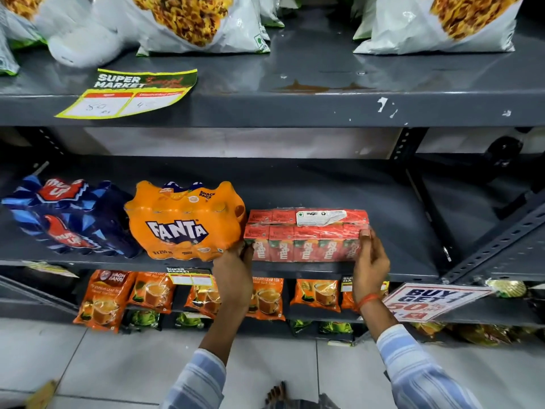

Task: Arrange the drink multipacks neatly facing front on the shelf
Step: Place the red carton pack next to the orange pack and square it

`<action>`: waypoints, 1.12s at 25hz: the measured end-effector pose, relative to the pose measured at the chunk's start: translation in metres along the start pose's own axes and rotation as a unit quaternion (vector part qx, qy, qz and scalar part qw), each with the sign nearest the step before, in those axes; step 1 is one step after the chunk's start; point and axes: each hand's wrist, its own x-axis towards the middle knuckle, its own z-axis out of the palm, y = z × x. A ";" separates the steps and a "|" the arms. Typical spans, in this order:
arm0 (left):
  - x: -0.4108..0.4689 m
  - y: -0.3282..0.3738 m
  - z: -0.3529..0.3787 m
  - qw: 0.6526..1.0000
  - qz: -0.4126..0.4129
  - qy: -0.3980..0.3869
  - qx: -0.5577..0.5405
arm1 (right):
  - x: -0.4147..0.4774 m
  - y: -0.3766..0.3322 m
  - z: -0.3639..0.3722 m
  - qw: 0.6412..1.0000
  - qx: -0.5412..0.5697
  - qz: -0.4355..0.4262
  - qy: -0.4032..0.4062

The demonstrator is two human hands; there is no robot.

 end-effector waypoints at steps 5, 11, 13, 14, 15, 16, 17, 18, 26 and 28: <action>0.005 -0.005 -0.003 0.999 0.024 -0.023 -0.005 | -0.001 0.004 0.000 1.000 -0.026 -0.001 -0.010; 0.002 -0.008 0.003 0.998 0.037 -0.024 -0.047 | 0.002 0.004 -0.010 0.995 -0.084 -0.001 -0.061; 0.003 -0.009 0.005 0.997 0.047 -0.026 -0.048 | 0.003 0.002 -0.017 0.991 -0.114 -0.022 -0.061; 0.003 -0.008 0.005 0.997 0.052 -0.027 -0.049 | 0.005 0.001 -0.019 0.990 -0.125 -0.028 -0.061; 0.003 -0.006 0.007 0.997 0.058 -0.029 -0.052 | 0.007 0.000 -0.022 0.989 -0.132 -0.029 -0.057; 0.001 -0.004 0.009 0.996 0.065 -0.031 -0.052 | 0.009 -0.001 -0.026 0.989 -0.135 -0.026 -0.053; -0.001 -0.001 0.011 0.996 0.071 -0.034 -0.048 | 0.012 -0.001 -0.031 0.990 -0.132 -0.019 -0.046; -0.004 0.002 0.015 0.995 0.075 -0.039 -0.045 | 0.014 0.000 -0.036 0.991 -0.125 -0.012 -0.038; -0.029 0.026 0.040 0.993 0.098 -0.055 -0.045 | 0.034 -0.004 -0.070 0.994 -0.105 0.006 0.005; -0.033 0.030 0.042 0.993 0.100 -0.052 -0.036 | 0.035 -0.005 -0.076 0.995 -0.103 0.002 0.002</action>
